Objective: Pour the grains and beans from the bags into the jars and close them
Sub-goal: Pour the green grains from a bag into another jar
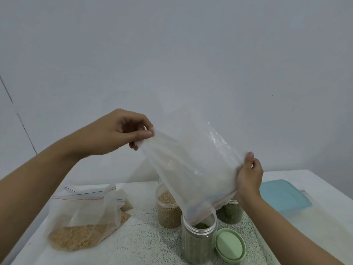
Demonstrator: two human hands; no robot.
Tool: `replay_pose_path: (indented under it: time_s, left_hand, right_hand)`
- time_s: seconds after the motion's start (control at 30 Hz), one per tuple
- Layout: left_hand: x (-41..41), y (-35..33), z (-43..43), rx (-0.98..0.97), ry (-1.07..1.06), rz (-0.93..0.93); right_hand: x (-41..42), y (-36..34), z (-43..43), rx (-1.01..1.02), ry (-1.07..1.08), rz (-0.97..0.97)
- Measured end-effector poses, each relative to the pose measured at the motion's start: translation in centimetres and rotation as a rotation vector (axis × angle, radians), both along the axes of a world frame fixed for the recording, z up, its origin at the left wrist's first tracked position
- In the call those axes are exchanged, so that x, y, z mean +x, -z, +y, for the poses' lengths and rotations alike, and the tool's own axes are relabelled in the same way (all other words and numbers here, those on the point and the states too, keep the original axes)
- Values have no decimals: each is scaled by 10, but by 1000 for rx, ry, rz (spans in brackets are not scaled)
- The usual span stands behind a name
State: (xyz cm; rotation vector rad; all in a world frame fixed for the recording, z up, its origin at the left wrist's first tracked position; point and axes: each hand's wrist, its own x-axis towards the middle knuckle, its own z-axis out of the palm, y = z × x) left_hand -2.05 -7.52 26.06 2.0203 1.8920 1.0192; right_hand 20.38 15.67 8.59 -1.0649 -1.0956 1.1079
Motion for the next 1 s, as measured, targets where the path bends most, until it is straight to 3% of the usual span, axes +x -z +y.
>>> replay_pose_path:
  time_s: [0.2, 0.33, 0.5, 0.7, 1.0]
  left_hand:
    - [-3, 12, -9, 41, -138, -56]
    - [1, 18, -9, 58, -234, 117]
    - [1, 8, -15, 131, -150, -175]
    - [1, 5, -19, 54, -139, -282]
    - [-5, 13, -30, 104, -202, -199]
  right_hand:
    - [1, -4, -5, -10, -22, 19]
    - [2, -5, -6, 4, -26, 20]
    - [-2, -6, -6, -4, -30, 34]
    - [-5, -2, -3, -33, -17, 94]
    - [-9, -2, -7, -4, -24, 34]
